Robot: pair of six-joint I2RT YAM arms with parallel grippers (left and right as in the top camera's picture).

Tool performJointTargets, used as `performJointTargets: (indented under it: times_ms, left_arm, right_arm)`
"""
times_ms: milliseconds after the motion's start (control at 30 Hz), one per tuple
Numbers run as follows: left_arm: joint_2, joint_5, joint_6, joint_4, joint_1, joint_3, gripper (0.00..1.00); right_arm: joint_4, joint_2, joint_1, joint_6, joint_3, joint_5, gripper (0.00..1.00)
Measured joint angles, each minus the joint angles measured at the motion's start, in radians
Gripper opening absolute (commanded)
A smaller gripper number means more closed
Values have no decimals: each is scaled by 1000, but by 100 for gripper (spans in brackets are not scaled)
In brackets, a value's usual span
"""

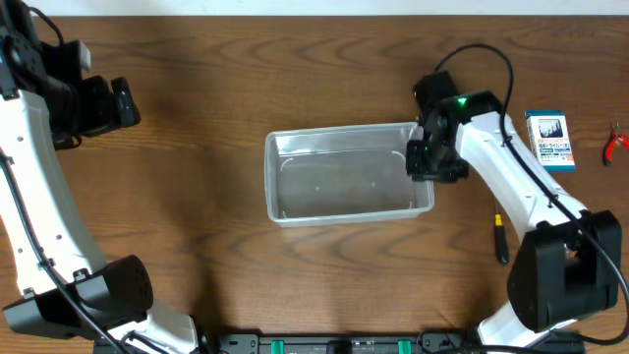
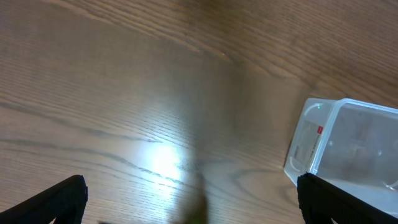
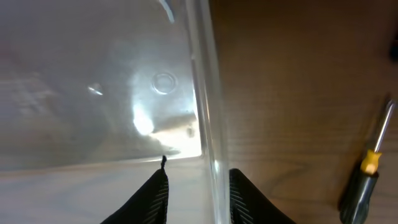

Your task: Pack container

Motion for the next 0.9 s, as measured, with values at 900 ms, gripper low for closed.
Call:
performJointTargets:
  times_ms: [900]
  left_arm:
    - [0, 230, 88, -3, -41, -2, 98]
  right_arm:
    - [42, 0, 0, -109, 43, 63, 56]
